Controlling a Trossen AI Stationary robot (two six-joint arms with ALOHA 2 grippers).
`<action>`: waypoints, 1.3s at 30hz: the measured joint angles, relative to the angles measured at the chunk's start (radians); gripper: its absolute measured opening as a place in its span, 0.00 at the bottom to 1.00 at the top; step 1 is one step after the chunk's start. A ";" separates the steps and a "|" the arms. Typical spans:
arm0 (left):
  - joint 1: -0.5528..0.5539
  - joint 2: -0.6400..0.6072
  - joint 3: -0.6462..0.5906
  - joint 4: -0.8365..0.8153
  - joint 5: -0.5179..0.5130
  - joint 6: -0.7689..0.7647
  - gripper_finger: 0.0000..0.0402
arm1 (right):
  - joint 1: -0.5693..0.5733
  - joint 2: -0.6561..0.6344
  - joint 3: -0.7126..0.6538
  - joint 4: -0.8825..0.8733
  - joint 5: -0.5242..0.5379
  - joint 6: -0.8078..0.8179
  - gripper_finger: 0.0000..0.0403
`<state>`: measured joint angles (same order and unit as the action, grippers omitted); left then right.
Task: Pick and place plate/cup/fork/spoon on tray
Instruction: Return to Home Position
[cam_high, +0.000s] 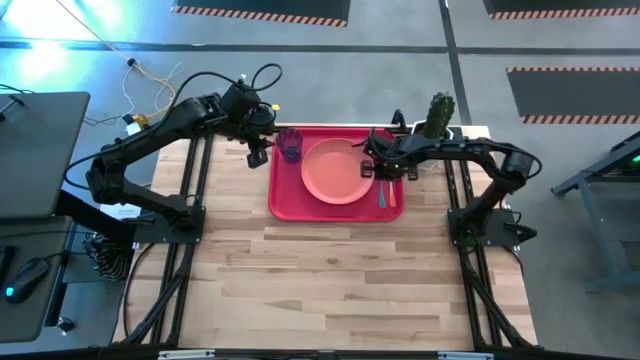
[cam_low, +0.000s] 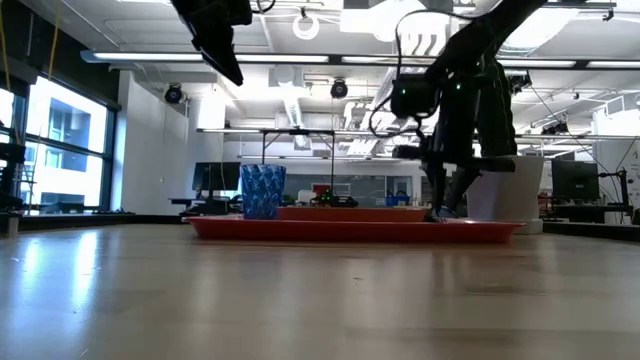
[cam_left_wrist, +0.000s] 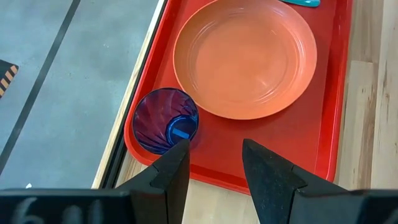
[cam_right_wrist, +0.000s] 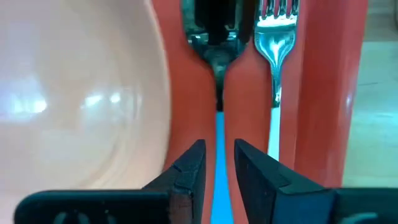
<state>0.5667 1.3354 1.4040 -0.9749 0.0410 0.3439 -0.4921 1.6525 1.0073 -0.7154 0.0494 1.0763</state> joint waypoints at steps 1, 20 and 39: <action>0.000 0.000 0.000 0.000 0.000 0.000 0.34 | 0.004 -0.017 0.000 -0.004 -0.004 0.000 0.19; -0.050 -0.153 -0.195 0.172 0.280 -0.237 0.34 | 0.208 -0.319 0.001 0.314 0.137 -0.127 0.19; -0.213 -0.908 -0.803 0.467 -0.068 -0.526 0.34 | 0.285 -0.324 0.001 0.776 0.132 -0.214 0.19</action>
<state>0.3534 0.4271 0.6007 -0.5083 -0.0274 -0.1822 -0.2073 1.3281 1.0084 0.0609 0.1815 0.8619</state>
